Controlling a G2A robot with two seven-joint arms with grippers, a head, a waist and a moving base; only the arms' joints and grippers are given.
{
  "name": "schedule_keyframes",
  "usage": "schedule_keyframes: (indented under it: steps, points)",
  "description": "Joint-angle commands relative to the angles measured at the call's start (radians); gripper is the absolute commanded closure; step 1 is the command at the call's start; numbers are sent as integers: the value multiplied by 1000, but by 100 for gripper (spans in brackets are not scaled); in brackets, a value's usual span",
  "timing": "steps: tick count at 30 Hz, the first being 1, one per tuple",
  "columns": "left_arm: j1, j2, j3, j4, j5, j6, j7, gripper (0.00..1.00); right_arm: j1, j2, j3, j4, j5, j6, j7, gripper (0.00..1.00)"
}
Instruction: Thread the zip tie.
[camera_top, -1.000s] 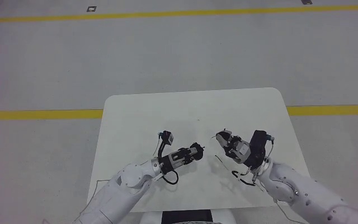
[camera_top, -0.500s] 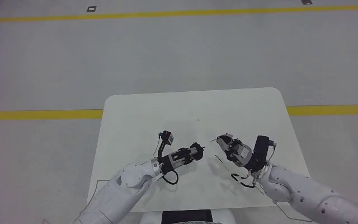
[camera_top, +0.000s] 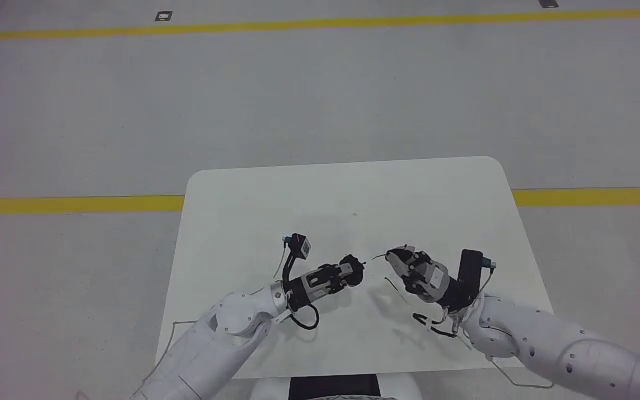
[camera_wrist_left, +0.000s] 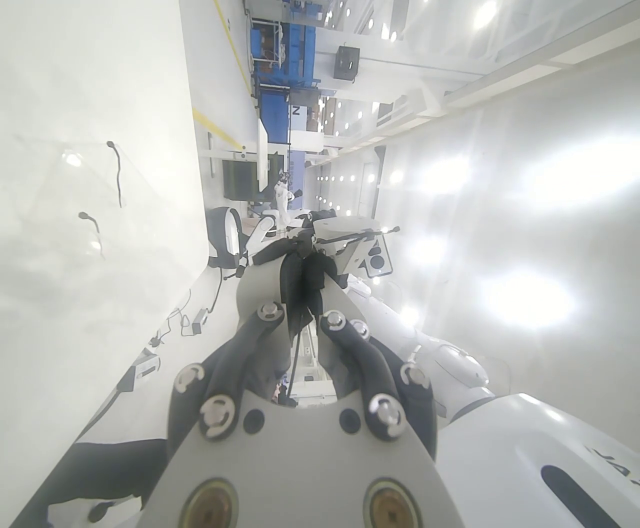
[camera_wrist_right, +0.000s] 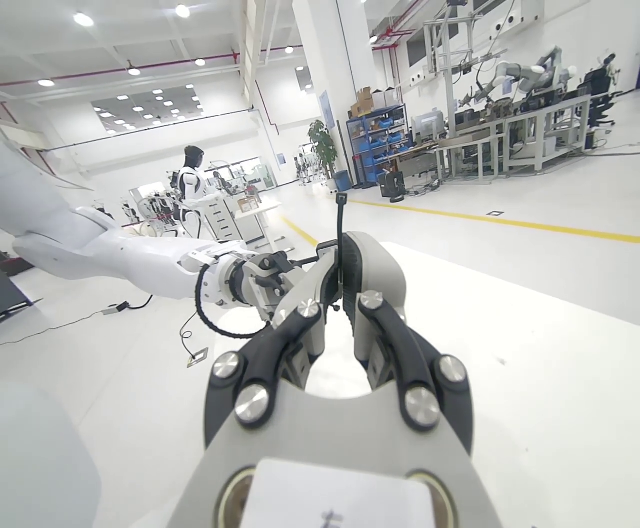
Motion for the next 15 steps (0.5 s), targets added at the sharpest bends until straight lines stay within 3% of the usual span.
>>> schedule_keyframes:
  steps: [1,15]
  points:
    - [0,0,0,0,0,0,0,100,0,0,0,0,0,0,0,100]
    - [0,0,0,0,0,0,0,100,-11,-6,19,6,-2,0,28,100]
